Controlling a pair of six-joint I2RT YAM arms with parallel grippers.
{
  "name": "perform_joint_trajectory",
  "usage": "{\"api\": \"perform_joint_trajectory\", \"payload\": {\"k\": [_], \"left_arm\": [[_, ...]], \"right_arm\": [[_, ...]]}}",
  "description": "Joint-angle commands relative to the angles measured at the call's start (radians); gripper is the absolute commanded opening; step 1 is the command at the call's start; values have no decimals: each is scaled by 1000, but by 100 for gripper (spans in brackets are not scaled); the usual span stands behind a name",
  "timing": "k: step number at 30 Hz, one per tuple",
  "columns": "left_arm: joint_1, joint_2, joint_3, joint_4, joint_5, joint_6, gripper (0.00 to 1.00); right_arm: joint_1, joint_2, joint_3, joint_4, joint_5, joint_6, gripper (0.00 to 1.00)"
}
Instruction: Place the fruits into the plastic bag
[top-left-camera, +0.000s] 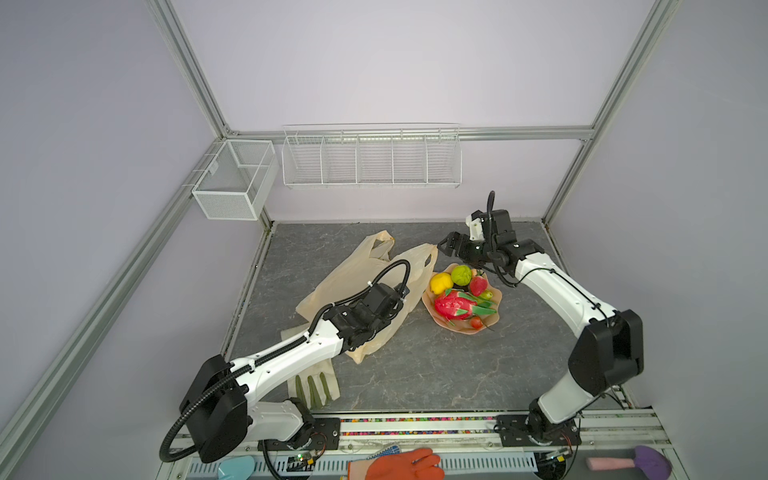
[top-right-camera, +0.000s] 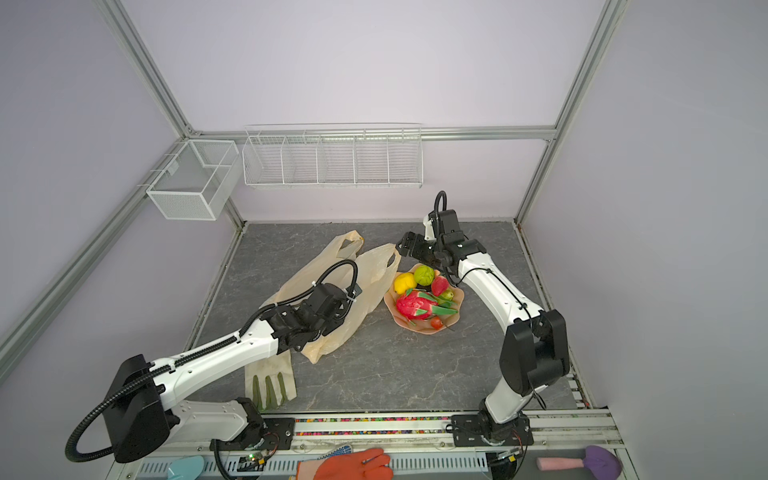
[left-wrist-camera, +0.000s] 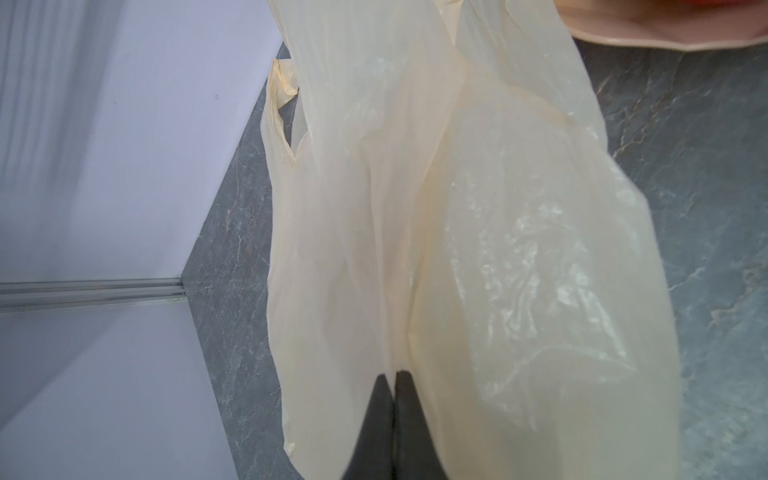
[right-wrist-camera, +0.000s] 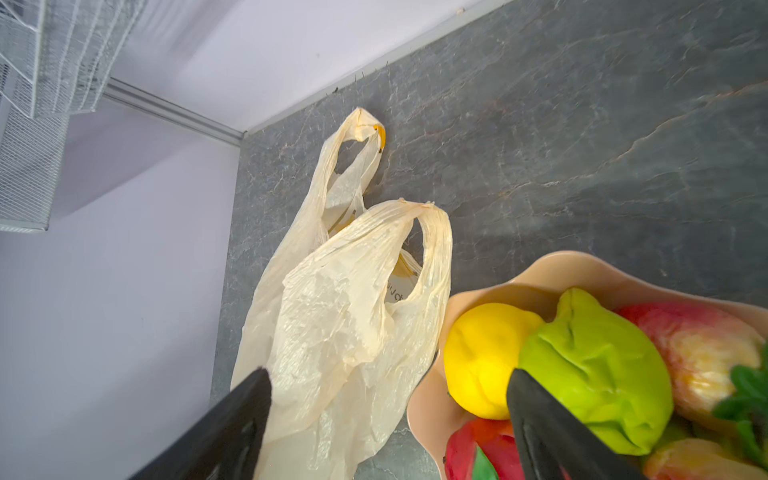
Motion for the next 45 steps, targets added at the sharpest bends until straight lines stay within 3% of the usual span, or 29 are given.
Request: {"api": "perform_joint_trajectory", "payload": {"k": [1, 8, 10, 20, 23, 26, 30, 33, 35, 38, 40, 45], "left_arm": [[-9, -68, -65, 83, -70, 127, 0], [-11, -278, -308, 306, -206, 423, 0], [-2, -353, -372, 317, -198, 508, 0], [37, -621, -473, 156, -125, 553, 0], [56, -640, -448, 55, -127, 503, 0], [67, -684, -432, -28, -86, 451, 21], [69, -721, -420, -70, -90, 420, 32], [69, -718, -378, -113, -113, 362, 48], [69, -733, -327, -109, -138, 322, 54], [69, -771, -254, -15, -121, 263, 71], [69, -760, -180, 31, -103, 170, 78], [69, -574, 60, -50, -102, -190, 79]], "right_arm": [[23, 11, 5, 17, -16, -16, 93], [29, 23, -27, 66, -50, -184, 95], [29, 30, -34, 78, -77, -261, 96], [34, 94, -122, 214, -375, -599, 99], [40, 147, -92, 188, -420, -668, 98], [41, 204, -39, 140, -451, -722, 93], [57, 231, -29, 119, -570, -780, 91], [77, 223, -49, 103, -628, -813, 90], [87, 199, -76, 119, -616, -815, 89], [102, 149, -132, 170, -648, -805, 89], [118, 132, -137, 124, -663, -840, 89], [176, 94, -161, 5, -588, -951, 89]]}}
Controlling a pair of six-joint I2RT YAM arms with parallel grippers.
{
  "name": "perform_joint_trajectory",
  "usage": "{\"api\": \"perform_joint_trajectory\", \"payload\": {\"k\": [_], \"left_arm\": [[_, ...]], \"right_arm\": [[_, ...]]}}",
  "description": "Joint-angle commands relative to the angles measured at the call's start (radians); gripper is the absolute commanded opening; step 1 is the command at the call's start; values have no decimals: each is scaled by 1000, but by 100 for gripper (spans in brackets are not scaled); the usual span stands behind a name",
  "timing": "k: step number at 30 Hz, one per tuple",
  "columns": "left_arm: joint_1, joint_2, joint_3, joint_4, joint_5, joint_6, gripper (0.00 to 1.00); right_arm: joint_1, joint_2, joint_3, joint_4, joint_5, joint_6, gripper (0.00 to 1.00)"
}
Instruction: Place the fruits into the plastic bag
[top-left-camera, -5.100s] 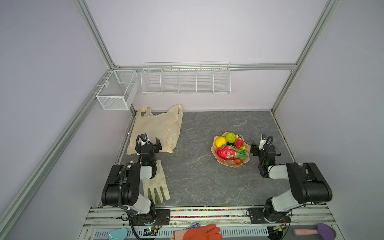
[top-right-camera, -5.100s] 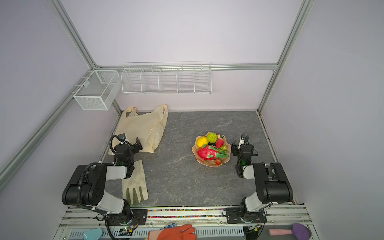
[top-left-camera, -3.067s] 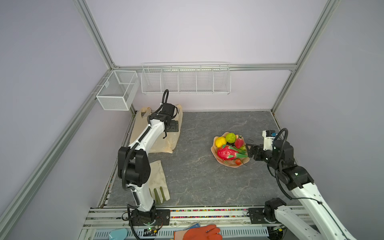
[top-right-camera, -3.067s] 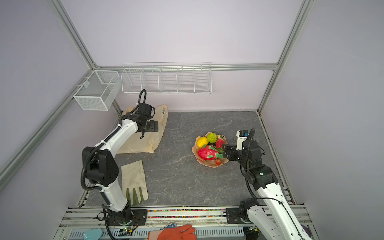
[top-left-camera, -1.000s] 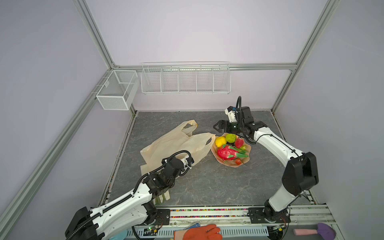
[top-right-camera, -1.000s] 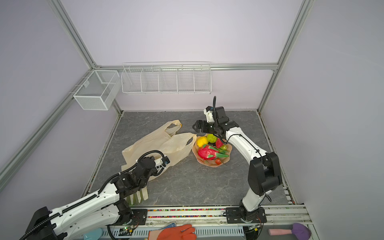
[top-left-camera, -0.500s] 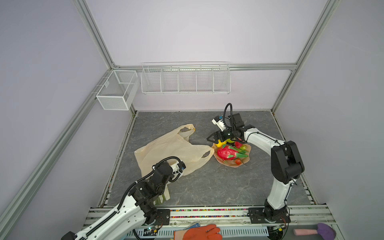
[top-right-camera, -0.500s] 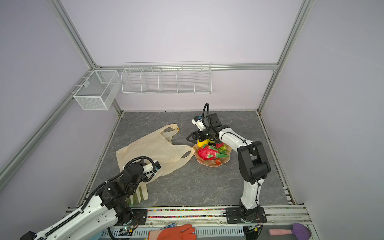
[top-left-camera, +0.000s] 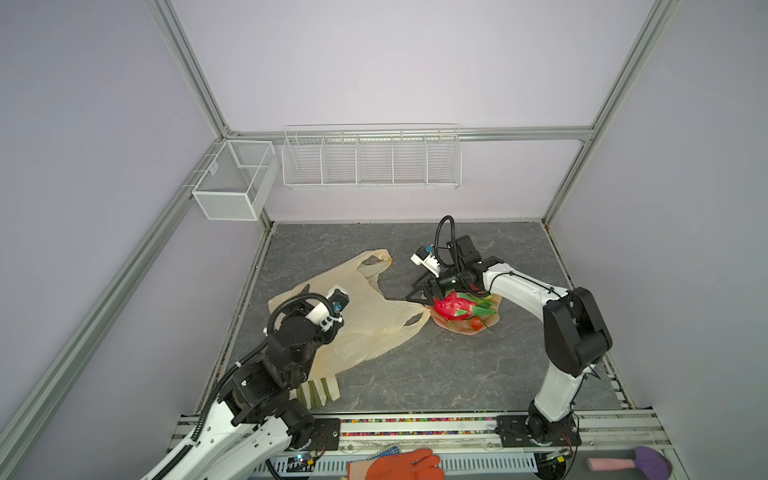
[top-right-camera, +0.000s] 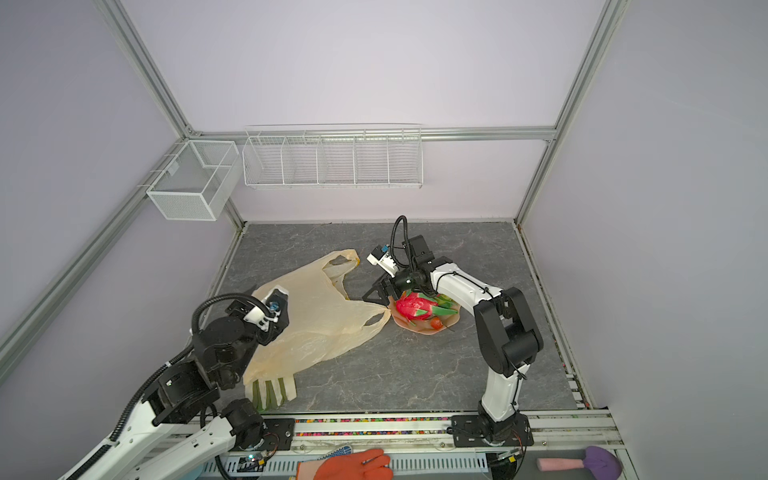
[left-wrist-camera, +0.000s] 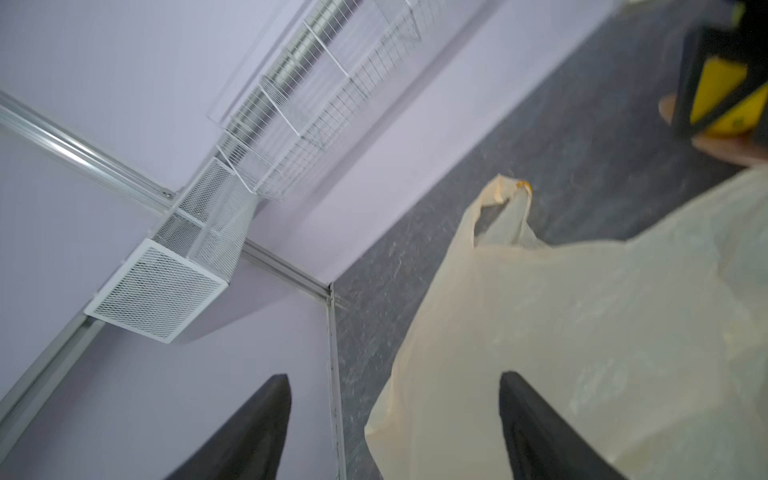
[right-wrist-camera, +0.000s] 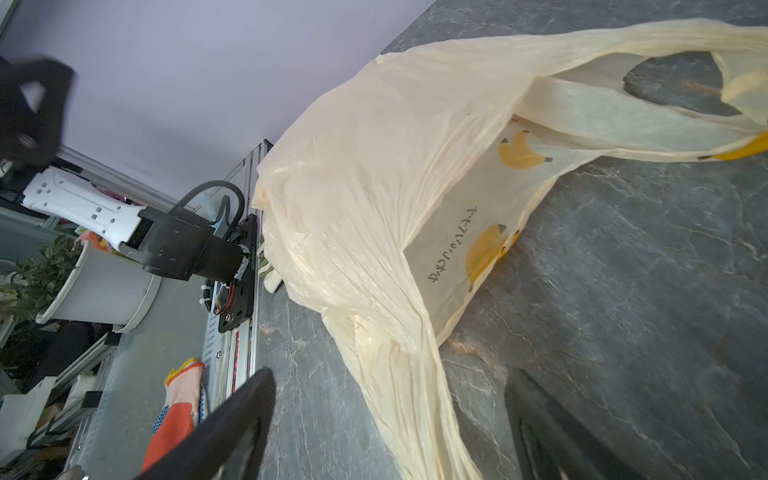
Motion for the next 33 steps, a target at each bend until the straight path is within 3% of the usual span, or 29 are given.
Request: {"api": "perform_joint_trajectory", "payload": {"k": [1, 6, 12, 18, 25, 33], "left_arm": [[5, 169, 156, -79, 40, -357, 80], [24, 532, 443, -372, 99, -736, 82], [53, 844, 666, -551, 304, -948, 82], [93, 1107, 833, -723, 327, -1034, 82], [94, 1437, 1093, -921, 337, -1008, 81], [94, 1621, 1183, -1006, 282, -987, 77]], "right_arm": [[48, -59, -45, -78, 28, -117, 88], [108, -157, -155, 53, 153, -51, 89], [150, -364, -312, 228, 296, 74, 97], [160, -576, -411, 217, 404, 123, 100], [161, -757, -502, 138, 458, 120, 95], [157, -875, -574, 113, 515, 112, 92]]}}
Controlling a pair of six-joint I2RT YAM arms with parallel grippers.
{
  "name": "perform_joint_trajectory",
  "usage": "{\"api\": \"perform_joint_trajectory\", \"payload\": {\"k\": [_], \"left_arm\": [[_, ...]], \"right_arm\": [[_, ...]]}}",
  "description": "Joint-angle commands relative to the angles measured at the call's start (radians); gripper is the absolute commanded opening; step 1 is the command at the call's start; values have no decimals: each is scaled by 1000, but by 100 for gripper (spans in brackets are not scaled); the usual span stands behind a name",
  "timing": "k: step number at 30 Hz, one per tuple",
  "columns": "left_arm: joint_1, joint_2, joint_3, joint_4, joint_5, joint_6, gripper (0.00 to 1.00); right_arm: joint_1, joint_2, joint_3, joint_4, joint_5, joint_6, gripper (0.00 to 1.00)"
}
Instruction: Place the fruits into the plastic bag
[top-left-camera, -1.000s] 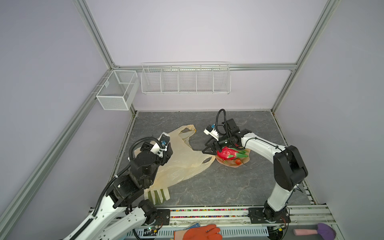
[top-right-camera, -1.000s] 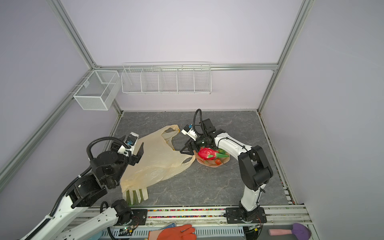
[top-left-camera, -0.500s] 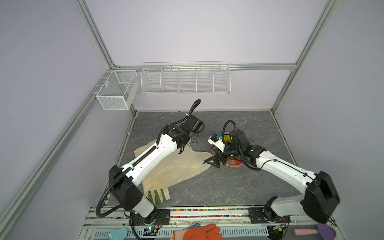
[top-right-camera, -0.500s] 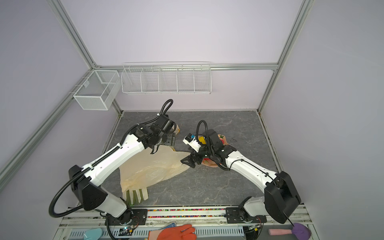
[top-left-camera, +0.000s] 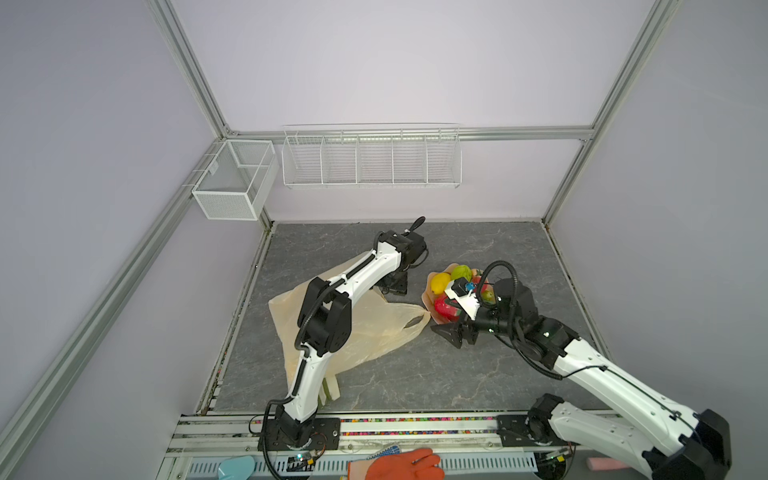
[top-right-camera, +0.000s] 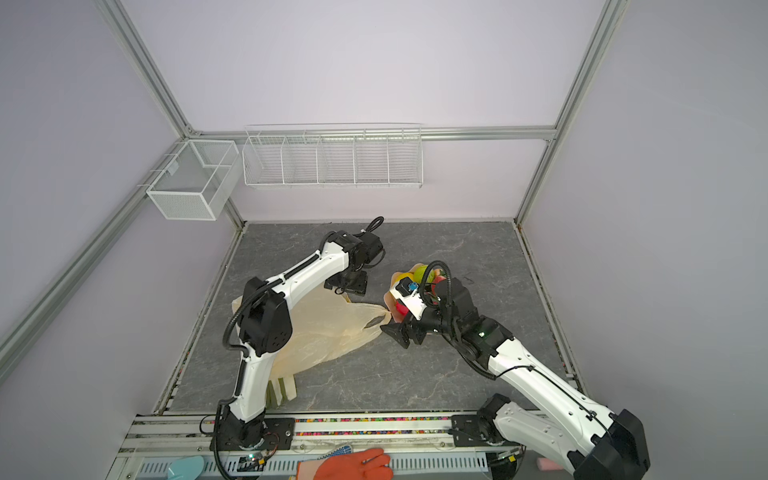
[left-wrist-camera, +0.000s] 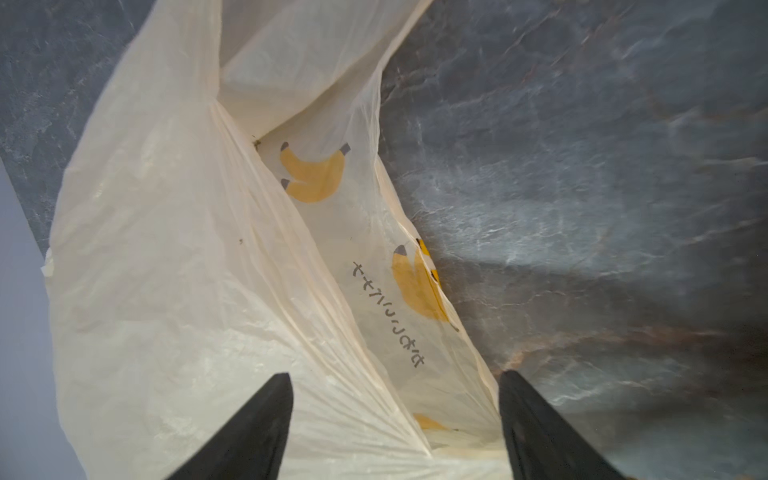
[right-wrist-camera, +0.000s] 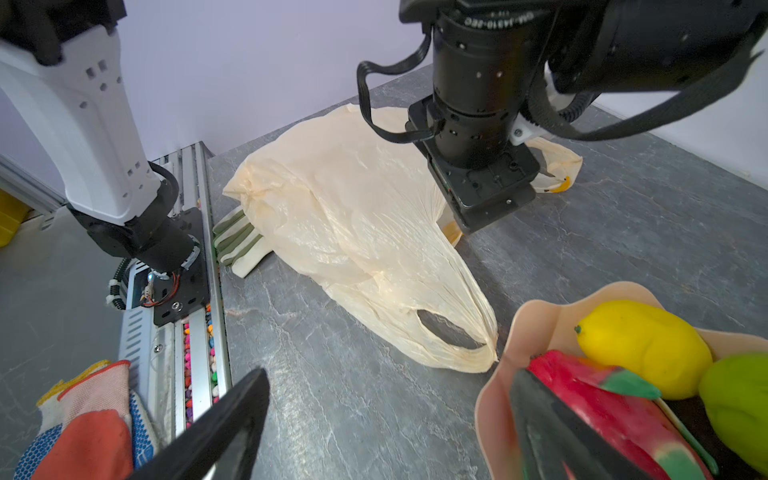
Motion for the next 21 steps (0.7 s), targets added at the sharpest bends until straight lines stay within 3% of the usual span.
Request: {"api": "perform_joint_trajectory", "payload": {"k": [1, 4, 8, 13, 18, 21], "left_arm": [[-2, 30, 39, -123, -40, -3, 76], [-6, 47, 25, -140, -56, 9, 71], [-18, 26, -26, -156, -86, 14, 57], [-22, -69, -121, -152, -107, 9, 25], [-24, -186, -227, -137, -99, 4, 0], [-30, -258, -259, -135, -112, 2, 0]], "right_arm": [[1, -42, -32, -18, 32, -8, 92], [-4, -60, -44, -17, 38, -7, 91], [-21, -67, -50, -18, 44, -13, 90], [-59, -47, -48, -3, 34, -5, 90], [-106, -4, -31, 2, 29, 18, 90], [-140, 19, -21, 12, 41, 69, 90]]}}
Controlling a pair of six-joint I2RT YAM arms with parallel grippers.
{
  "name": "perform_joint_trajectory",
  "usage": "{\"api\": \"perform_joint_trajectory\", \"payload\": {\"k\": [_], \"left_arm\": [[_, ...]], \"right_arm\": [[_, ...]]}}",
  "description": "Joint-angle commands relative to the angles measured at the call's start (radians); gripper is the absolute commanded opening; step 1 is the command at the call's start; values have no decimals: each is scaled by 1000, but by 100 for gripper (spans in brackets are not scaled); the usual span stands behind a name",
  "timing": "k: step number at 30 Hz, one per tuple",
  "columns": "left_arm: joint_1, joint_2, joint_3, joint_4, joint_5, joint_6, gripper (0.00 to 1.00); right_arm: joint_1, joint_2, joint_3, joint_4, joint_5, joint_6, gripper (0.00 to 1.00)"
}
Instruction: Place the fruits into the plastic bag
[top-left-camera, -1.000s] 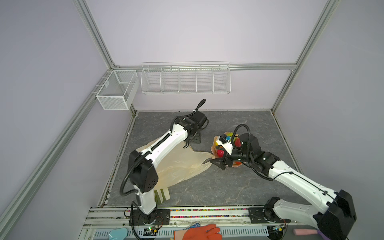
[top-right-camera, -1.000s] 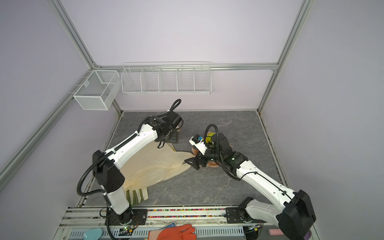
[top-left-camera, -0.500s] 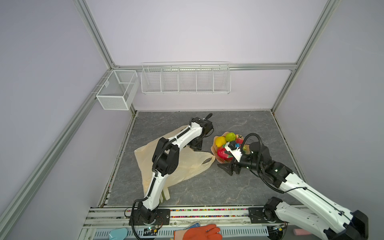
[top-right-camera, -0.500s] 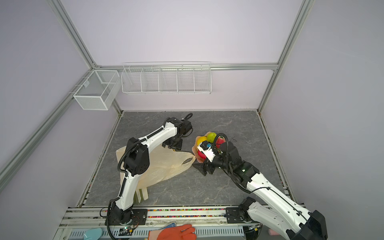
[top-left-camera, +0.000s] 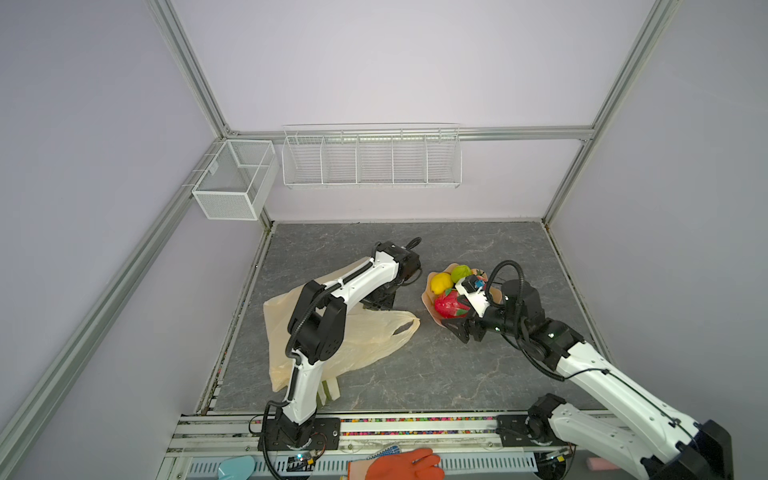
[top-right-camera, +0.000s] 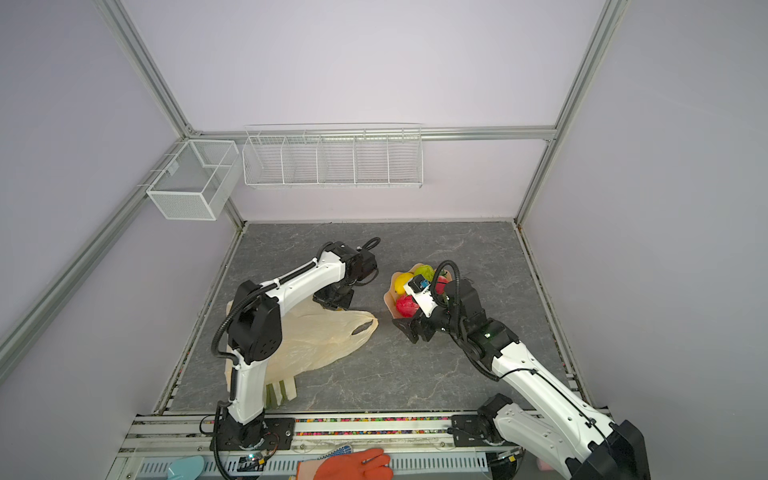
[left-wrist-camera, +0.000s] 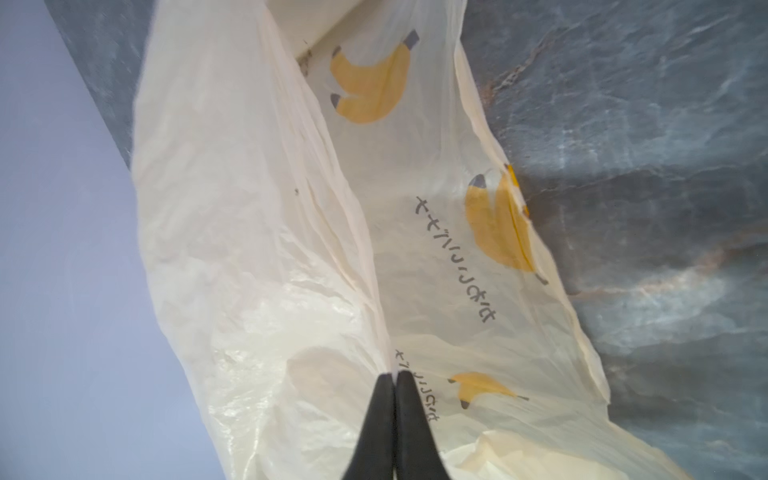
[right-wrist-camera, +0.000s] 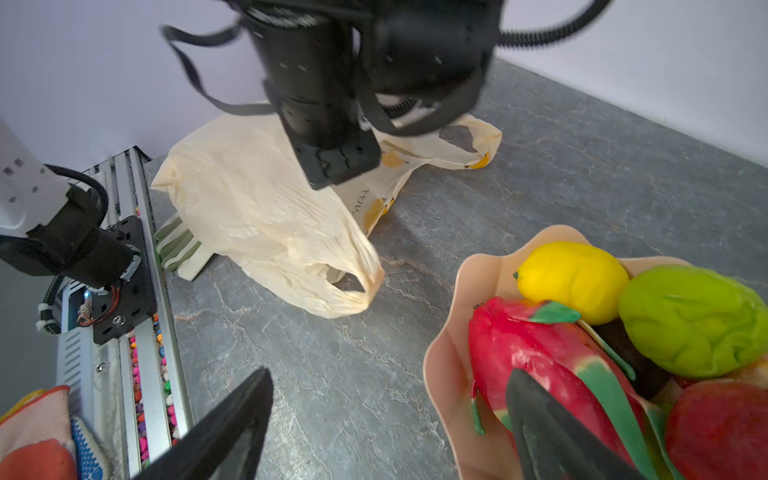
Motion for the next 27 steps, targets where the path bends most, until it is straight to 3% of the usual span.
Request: {"api": "perform_joint_trajectory", "payload": {"k": [1, 11, 18, 21, 27], "left_arm": [[-13, -98, -21, -39, -34, -15, 0], [-116, -281, -24, -7, -151, 25, 0], [-142, -419, -135, 111, -188, 45, 0], [-149, -468, -188, 157, -199, 67, 0], [-182, -547, -280, 256, -215, 111, 0]], "right_arm": [[-35, 24, 21, 18, 12, 63, 90], [-74, 117, 256, -259, 181, 246, 89], [-118, 166, 392, -518, 289, 368, 89], [-150, 166, 386, -553, 336, 385, 89], [-233, 241, 402, -571, 323, 399, 89]]}}
